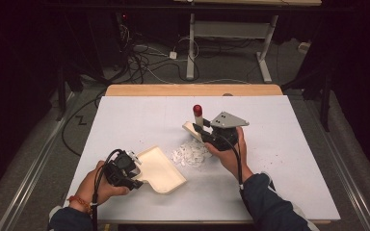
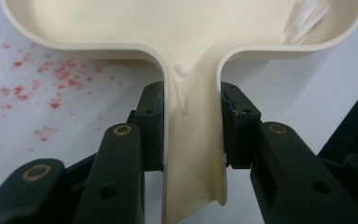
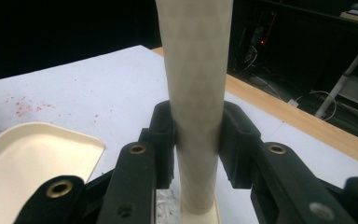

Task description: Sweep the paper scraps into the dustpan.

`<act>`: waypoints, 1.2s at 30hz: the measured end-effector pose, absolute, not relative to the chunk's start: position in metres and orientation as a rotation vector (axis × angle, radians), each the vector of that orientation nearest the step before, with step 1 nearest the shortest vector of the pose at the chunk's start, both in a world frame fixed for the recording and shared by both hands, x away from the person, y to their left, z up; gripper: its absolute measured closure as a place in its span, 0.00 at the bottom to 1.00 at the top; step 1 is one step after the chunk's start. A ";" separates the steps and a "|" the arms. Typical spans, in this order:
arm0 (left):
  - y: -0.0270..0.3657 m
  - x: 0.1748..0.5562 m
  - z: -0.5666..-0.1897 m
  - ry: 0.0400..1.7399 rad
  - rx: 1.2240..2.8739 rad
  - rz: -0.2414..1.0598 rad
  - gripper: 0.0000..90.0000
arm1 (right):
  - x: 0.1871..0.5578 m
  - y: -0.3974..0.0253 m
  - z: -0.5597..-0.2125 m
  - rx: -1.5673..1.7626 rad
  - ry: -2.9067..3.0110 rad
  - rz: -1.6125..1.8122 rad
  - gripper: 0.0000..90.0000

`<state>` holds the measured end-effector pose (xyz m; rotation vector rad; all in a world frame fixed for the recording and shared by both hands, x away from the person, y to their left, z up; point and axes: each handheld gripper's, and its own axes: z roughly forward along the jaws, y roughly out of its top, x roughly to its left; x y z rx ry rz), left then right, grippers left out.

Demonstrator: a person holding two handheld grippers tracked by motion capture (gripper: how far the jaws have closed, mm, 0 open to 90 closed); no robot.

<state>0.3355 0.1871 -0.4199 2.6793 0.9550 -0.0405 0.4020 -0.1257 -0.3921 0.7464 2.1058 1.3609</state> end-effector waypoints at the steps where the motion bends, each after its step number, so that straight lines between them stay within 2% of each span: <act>1: 0.186 0.337 -0.419 0.952 2.714 -0.040 0.70 | 0.402 -0.126 -0.392 0.747 2.108 1.360 0.78; 10: 0.164 0.347 -0.413 0.945 2.865 -0.015 0.70 | 0.399 -0.124 -0.392 0.742 2.113 1.359 0.77; 17: 0.159 0.354 -0.414 0.940 2.899 -0.033 0.70 | 0.396 -0.122 -0.392 0.737 2.122 1.382 0.78; 36: 0.148 0.355 -0.419 0.935 2.824 -0.012 0.70 | 0.371 -0.090 -0.392 0.682 2.179 1.508 0.78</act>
